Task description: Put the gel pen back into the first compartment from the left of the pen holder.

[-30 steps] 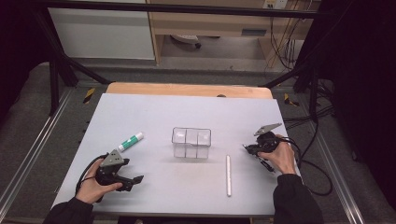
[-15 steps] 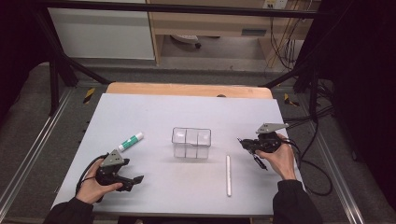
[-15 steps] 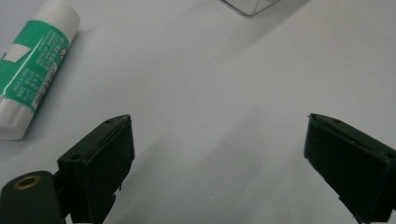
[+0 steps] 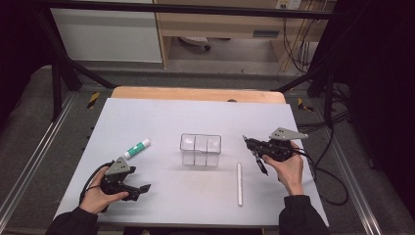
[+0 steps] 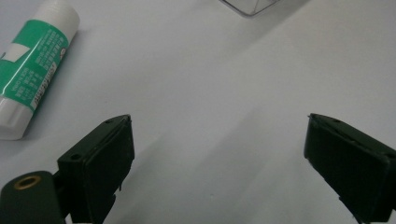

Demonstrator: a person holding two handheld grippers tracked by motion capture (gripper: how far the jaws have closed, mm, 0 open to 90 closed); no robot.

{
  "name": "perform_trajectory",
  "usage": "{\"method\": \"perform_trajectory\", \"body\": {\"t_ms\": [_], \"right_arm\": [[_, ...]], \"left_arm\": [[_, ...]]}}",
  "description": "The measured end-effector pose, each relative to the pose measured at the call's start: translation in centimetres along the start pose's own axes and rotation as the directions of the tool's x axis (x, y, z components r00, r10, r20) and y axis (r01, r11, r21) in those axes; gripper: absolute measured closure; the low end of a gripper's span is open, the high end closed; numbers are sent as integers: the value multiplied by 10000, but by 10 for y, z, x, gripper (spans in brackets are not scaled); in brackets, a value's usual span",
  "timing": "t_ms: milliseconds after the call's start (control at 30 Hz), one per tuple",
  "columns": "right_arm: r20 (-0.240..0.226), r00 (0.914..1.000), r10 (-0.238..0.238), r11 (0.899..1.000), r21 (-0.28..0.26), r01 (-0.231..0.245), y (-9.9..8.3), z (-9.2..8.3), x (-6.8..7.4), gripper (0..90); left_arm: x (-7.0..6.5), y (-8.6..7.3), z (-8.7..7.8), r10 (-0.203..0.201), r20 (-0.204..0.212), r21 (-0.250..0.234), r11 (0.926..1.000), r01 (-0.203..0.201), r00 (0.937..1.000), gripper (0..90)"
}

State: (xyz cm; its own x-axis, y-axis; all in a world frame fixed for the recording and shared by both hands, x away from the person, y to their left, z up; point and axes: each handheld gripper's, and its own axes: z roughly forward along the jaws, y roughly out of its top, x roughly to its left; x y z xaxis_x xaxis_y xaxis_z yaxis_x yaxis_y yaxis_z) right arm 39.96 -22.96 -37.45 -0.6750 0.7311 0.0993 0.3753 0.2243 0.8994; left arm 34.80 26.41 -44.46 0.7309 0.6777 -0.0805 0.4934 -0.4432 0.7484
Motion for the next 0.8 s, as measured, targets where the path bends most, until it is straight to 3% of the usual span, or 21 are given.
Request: {"method": "perform_trajectory", "body": {"t_ms": [367,800], "right_arm": [[-102,9996,248,9904,-1358,-259,19,3,22,809],[-707,9972,241,9636,-2641,-420,41,16,48,809]], "left_arm": [[0,0,0,3,0,-18,10000,-3,10000,84],[0,1,-1,15,-7,-41,10000,-15,10000,83]]}}
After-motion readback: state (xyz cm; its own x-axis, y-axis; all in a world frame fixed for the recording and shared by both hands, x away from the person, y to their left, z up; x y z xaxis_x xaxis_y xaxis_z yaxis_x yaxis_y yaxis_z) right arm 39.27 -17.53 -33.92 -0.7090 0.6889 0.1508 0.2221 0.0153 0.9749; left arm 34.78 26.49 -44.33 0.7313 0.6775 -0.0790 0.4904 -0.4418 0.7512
